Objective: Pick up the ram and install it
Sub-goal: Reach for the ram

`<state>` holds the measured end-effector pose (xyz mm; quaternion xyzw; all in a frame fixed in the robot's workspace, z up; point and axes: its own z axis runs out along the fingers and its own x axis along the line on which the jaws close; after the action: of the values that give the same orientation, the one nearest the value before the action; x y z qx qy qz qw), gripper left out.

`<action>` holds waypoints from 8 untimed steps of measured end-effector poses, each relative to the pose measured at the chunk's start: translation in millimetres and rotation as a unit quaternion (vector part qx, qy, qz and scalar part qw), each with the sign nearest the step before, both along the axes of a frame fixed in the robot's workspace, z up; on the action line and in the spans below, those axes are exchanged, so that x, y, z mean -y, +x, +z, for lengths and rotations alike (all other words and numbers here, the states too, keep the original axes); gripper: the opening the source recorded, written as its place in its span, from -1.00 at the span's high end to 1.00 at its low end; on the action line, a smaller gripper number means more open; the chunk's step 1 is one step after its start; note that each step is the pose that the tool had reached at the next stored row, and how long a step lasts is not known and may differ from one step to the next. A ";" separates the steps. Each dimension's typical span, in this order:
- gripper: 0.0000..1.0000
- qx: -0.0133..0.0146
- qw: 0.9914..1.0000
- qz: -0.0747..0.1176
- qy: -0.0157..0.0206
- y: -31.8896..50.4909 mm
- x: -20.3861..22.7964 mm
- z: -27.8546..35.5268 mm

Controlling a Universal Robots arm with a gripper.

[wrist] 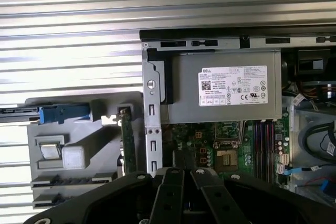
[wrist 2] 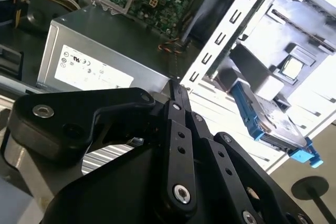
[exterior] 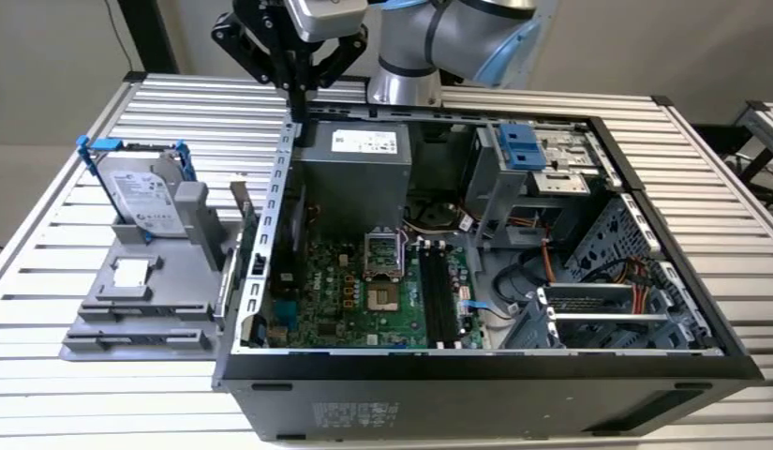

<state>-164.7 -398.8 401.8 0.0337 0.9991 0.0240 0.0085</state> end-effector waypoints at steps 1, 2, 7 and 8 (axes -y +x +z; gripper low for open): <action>1.00 0.000 1.000 0.000 0.000 -1.0 0.0 0.0; 1.00 0.000 1.000 0.000 0.000 -1.7 0.0 0.0; 1.00 0.000 1.000 0.000 0.000 -3.8 0.0 0.0; 1.00 0.000 1.000 0.000 0.000 -4.1 0.0 0.0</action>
<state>-168.8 -398.8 401.8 0.0337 0.9991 0.0239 0.0084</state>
